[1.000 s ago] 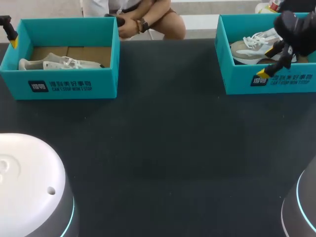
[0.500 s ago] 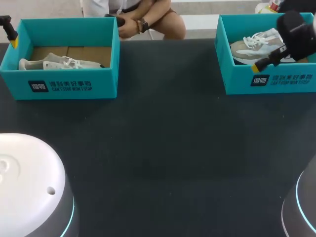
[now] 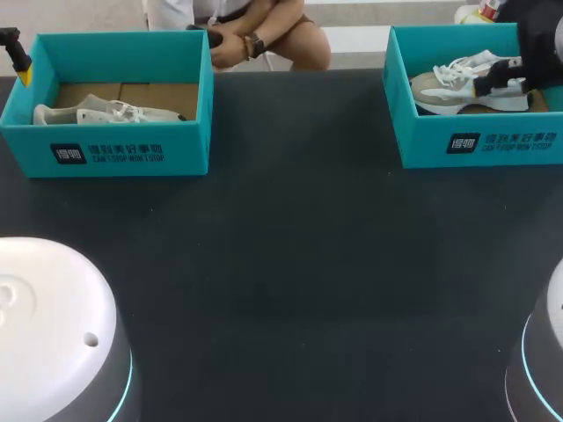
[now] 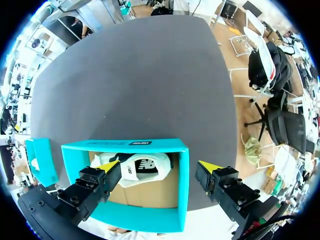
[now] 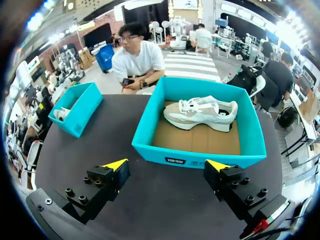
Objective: Take the shoe out of the shoebox, open the shoe tongue, remove and reinsert the insole, then place the shoe into the shoebox
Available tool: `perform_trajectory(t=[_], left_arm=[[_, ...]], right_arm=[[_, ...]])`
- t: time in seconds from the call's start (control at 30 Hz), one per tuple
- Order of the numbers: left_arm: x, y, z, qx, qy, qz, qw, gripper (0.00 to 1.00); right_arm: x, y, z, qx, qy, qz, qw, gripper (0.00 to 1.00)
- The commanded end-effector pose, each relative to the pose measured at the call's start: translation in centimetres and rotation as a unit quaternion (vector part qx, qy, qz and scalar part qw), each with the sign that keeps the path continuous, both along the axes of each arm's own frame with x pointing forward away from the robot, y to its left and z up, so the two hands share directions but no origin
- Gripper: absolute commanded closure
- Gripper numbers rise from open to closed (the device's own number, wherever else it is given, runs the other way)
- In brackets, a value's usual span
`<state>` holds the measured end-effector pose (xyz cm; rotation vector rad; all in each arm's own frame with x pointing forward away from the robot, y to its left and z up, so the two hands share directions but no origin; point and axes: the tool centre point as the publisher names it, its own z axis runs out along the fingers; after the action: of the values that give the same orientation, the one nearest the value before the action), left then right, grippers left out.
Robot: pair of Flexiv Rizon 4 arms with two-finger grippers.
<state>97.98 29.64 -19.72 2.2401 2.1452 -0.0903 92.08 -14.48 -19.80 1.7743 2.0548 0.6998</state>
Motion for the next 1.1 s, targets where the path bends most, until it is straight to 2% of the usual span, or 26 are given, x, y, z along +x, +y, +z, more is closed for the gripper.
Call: perform_trajectory(t=[0.03,0.37,0.57,0.7,0.93,1.03,1.1], left_arm=[[-0.2,0.0,0.1,0.002,-0.001,0.0,1.0,0.0],[-0.2,0.0,0.1,0.002,-0.001,0.0,1.0,0.0],[-0.2,0.0,0.1,0.002,-0.001,0.0,1.0,0.0],[-0.2,0.0,0.1,0.002,-0.001,0.0,1.0,0.0],[-0.2,0.0,0.1,0.002,-0.001,0.0,1.0,0.0],[-0.2,0.0,0.1,0.002,-0.001,0.0,1.0,0.0],[-0.2,0.0,0.1,0.002,-0.001,0.0,1.0,0.0]], right_arm=[[4.9,-1.4,0.7,-0.023,0.044,-0.026,0.998,0.0],[12.8,-8.3,0.3,-0.021,0.083,-0.082,0.993,0.0],[17.1,-10.9,0.0,-0.036,0.107,-0.098,0.989,0.0],[19.6,-12.3,-1.1,-0.045,0.134,-0.097,0.985,0.0],[22.5,-14.2,-3.6,-0.042,0.175,-0.1,0.979,0.0],[23.1,-14.6,-4.8,-0.03,0.193,-0.108,0.975,0.09],[23.5,-14.9,-5.7,-0.034,0.207,-0.108,0.972,0.08]])
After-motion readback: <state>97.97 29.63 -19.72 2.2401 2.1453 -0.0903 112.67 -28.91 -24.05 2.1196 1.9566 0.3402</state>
